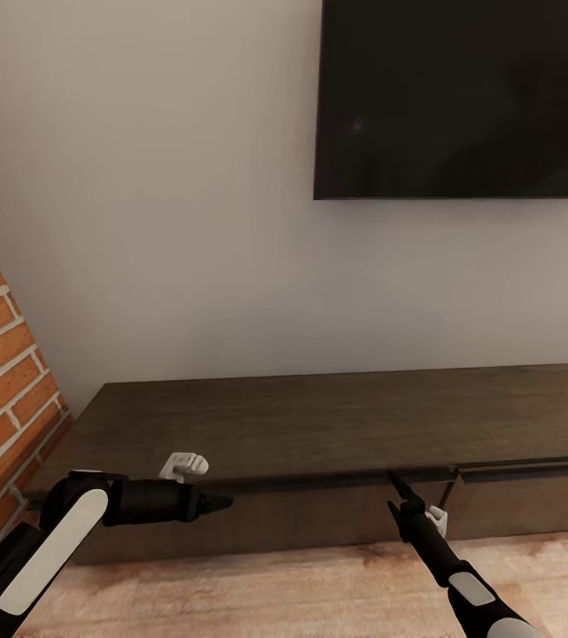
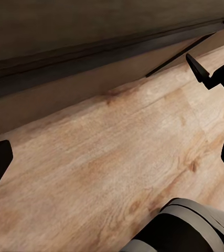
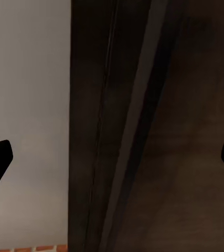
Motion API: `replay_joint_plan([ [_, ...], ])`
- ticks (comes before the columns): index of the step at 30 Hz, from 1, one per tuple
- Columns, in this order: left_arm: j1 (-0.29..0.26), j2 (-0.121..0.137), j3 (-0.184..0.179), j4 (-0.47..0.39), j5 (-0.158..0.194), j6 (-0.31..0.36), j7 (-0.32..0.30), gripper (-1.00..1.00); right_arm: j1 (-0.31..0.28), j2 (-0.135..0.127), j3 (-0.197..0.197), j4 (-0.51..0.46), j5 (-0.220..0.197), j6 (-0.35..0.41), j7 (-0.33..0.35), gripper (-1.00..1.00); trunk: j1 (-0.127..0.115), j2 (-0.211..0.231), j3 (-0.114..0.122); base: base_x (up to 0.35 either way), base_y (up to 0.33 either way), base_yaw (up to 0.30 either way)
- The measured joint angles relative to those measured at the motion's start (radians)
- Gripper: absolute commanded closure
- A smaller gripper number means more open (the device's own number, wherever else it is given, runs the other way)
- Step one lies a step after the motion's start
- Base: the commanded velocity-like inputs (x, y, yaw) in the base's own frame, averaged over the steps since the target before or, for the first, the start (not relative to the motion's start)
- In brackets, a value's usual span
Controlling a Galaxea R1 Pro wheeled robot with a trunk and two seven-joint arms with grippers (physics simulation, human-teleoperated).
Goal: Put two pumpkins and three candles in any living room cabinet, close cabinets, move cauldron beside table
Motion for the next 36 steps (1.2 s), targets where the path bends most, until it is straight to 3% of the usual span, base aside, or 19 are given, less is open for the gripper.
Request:
replay_joint_plan([
  [9,0.000,0.000,0.000,0.000,0.000,0.000,0.000,-1.00,0.000,-0.002,0.004,0.000,0.002,0.003,0.032,-1.00,0.000,0.000,0.000,0.000,0.000,0.000],
  [18,0.000,0.000,0.000,0.000,0.000,0.000,0.000,-1.00,0.000,-0.007,0.049,0.001,0.004,0.004,0.077,-1.00,0.000,0.000,0.000,0.000,0.000,0.000],
  [36,0.000,0.000,0.000,0.000,0.000,0.000,0.000,-1.00,0.000,-0.011,0.053,0.001,0.003,0.004,0.079,-1.00,0.000,0.000,0.000,0.030,0.000,0.000],
])
